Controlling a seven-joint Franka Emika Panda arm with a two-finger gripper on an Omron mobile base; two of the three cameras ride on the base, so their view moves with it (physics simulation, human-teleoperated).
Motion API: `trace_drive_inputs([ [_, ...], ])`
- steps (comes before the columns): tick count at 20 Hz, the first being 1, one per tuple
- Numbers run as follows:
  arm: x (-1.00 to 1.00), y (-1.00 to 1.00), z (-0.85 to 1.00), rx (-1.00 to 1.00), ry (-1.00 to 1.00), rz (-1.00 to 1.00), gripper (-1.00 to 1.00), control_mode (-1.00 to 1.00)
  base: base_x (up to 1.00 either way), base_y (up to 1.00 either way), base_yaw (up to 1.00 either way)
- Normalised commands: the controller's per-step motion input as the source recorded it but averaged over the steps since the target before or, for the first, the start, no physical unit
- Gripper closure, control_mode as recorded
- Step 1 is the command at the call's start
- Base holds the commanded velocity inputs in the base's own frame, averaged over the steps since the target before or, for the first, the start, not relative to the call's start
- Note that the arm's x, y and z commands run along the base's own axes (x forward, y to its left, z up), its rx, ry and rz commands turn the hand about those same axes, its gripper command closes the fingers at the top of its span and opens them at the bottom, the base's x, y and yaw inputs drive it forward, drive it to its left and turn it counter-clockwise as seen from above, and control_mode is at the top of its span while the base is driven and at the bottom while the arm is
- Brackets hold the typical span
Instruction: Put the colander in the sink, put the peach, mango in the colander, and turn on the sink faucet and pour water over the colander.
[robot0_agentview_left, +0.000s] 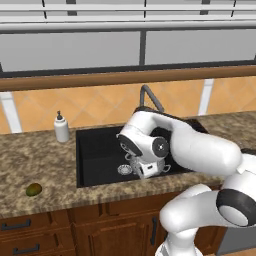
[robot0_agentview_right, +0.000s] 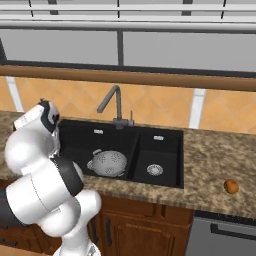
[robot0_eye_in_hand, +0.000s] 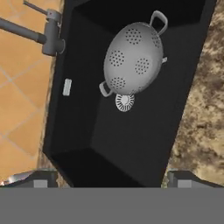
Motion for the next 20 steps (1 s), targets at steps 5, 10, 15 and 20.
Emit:
trace_drive_inputs([
  [5,-0.01,0.20,0.98,0.00,-0.29,0.26,-1.00,-1.00,0.00,0.00,0.00],
  [10,-0.17,0.39,0.57,-0.18,-0.13,0.41,-1.00,-1.00,0.00,0.00,0.00],
  [15,-0.53,0.47,0.39,-0.31,-0.16,0.39,-1.00,-1.00,0.00,0.00,0.00],
  [20,-0.76,0.63,0.38,-0.39,-0.20,0.33,-1.00,-1.00,0.00,0.00,0.00],
])
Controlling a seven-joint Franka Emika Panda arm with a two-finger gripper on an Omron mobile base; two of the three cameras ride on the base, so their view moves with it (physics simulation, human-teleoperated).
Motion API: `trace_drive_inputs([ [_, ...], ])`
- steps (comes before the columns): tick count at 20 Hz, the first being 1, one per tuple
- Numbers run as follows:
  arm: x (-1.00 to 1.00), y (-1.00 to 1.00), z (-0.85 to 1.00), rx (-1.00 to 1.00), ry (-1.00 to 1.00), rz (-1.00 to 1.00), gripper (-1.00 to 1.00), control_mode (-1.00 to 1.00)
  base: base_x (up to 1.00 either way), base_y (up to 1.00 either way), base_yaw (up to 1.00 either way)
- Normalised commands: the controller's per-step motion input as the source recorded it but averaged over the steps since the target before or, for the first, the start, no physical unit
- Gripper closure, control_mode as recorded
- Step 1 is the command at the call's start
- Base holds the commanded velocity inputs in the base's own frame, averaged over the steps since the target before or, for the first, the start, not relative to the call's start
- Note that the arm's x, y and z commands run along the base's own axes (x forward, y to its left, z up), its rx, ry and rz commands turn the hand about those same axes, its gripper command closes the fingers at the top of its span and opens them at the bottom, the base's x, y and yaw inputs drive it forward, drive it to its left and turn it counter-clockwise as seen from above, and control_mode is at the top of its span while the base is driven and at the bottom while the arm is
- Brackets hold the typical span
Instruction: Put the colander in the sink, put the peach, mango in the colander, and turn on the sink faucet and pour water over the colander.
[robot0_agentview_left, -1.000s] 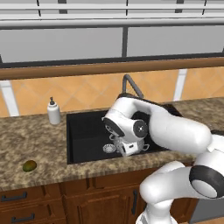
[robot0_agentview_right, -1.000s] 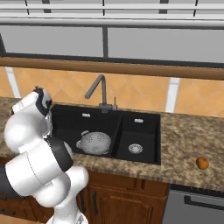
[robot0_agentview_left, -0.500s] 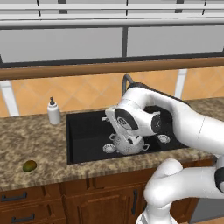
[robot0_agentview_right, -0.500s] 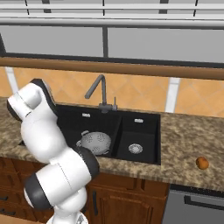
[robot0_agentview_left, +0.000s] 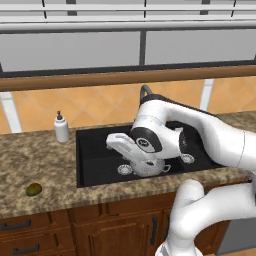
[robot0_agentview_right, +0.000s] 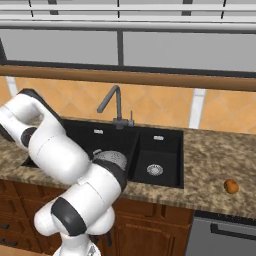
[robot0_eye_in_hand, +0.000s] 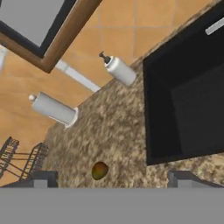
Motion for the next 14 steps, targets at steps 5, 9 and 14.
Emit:
trace_drive_inputs([
  [5,-0.73,0.83,0.37,-0.43,-0.12,0.18,-1.00,-1.00,0.00,0.00,0.00],
  [9,-0.31,0.80,0.42,-0.37,0.02,0.01,-1.00,-1.00,0.00,0.00,0.00],
  [14,0.00,0.98,0.36,-0.49,0.32,0.00,-1.00,-1.00,0.00,0.00,0.00],
])
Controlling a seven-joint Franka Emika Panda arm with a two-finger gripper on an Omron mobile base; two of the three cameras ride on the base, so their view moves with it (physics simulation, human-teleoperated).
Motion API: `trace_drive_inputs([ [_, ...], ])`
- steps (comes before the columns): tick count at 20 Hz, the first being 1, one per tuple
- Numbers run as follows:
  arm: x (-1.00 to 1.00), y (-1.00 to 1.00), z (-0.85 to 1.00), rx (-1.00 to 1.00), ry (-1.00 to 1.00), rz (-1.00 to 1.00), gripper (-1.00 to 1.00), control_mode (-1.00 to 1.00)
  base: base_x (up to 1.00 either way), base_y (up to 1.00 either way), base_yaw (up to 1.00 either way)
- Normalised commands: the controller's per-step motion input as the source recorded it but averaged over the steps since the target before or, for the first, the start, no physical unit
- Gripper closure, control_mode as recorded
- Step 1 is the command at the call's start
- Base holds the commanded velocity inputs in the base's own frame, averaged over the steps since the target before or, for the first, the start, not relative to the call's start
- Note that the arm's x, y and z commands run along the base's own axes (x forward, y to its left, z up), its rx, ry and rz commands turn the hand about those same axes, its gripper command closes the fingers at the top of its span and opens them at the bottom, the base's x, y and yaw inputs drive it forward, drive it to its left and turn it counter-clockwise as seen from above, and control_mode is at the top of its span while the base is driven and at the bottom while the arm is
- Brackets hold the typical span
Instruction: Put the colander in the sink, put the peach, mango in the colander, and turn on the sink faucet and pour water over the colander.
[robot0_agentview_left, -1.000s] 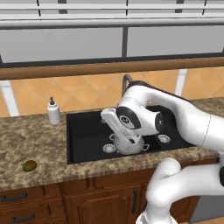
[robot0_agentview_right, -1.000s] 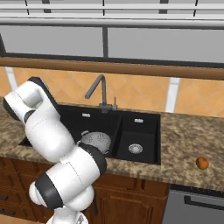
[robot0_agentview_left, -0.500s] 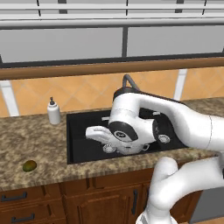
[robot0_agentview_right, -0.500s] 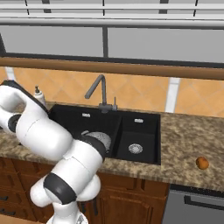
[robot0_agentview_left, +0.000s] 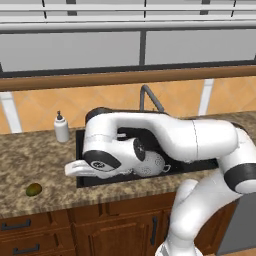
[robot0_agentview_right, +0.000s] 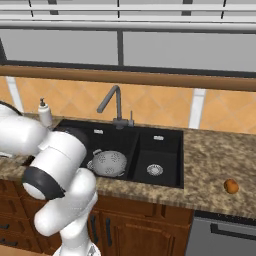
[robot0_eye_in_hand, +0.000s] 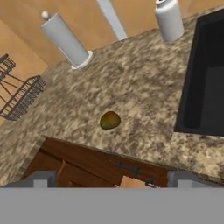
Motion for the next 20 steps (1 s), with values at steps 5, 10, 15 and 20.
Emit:
trace_drive_inputs([
  [5,0.03,0.91,0.30,-0.47,0.31,-0.05,-1.00,-1.00,0.00,0.00,0.00],
  [10,0.32,0.72,0.25,-0.39,0.32,-0.13,-1.00,-1.00,0.00,0.00,0.00],
  [15,0.50,0.78,0.30,-0.35,0.23,-0.18,-1.00,-1.00,0.00,0.00,0.00],
  [20,0.45,0.84,0.21,-0.38,0.21,-0.18,-1.00,-1.00,0.00,0.00,0.00],
])
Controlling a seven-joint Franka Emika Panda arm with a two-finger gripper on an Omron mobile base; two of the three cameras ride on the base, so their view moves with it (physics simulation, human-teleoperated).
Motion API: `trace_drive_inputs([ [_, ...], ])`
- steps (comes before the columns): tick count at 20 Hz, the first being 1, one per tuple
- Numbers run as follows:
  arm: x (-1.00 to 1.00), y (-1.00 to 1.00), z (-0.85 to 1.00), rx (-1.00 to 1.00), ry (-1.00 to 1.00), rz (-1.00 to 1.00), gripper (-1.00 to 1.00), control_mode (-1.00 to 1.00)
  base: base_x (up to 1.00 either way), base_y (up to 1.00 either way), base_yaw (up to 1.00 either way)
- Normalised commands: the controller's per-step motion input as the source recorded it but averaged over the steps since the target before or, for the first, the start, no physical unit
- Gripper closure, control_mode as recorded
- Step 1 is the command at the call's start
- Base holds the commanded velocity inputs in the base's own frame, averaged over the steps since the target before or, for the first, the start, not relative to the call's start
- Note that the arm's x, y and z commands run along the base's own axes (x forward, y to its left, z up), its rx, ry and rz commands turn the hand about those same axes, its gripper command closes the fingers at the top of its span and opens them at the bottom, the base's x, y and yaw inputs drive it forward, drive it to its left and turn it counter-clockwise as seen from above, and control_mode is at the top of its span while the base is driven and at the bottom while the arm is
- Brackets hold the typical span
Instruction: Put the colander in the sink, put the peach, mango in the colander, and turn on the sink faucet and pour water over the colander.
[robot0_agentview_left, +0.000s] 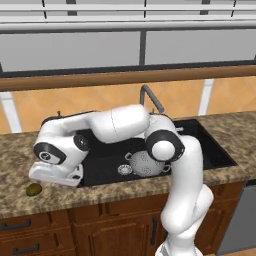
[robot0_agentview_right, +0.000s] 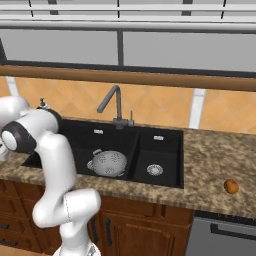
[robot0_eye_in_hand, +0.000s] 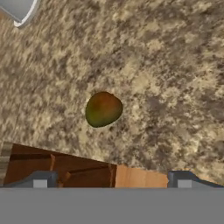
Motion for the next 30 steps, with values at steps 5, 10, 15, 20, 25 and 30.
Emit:
trace_drive_inputs([
  [5,0.09,0.92,0.21,-0.43,0.21,-0.16,-1.00,-1.00,0.00,0.00,0.00],
  [10,0.13,0.88,0.40,-0.42,0.15,-0.13,-1.00,-1.00,0.00,0.00,0.00],
  [15,0.25,0.92,0.51,-0.38,0.05,-0.10,-1.00,-1.00,0.00,0.00,0.00],
  [20,0.31,0.94,0.36,-0.41,0.10,-0.10,-1.00,-1.00,0.00,0.00,0.00],
  [25,0.50,0.91,0.47,-0.39,0.06,-0.08,-1.00,-1.00,0.00,0.00,0.00],
  [30,0.54,0.89,0.41,-0.38,0.02,-0.08,-1.00,-1.00,0.00,0.00,0.00],
])
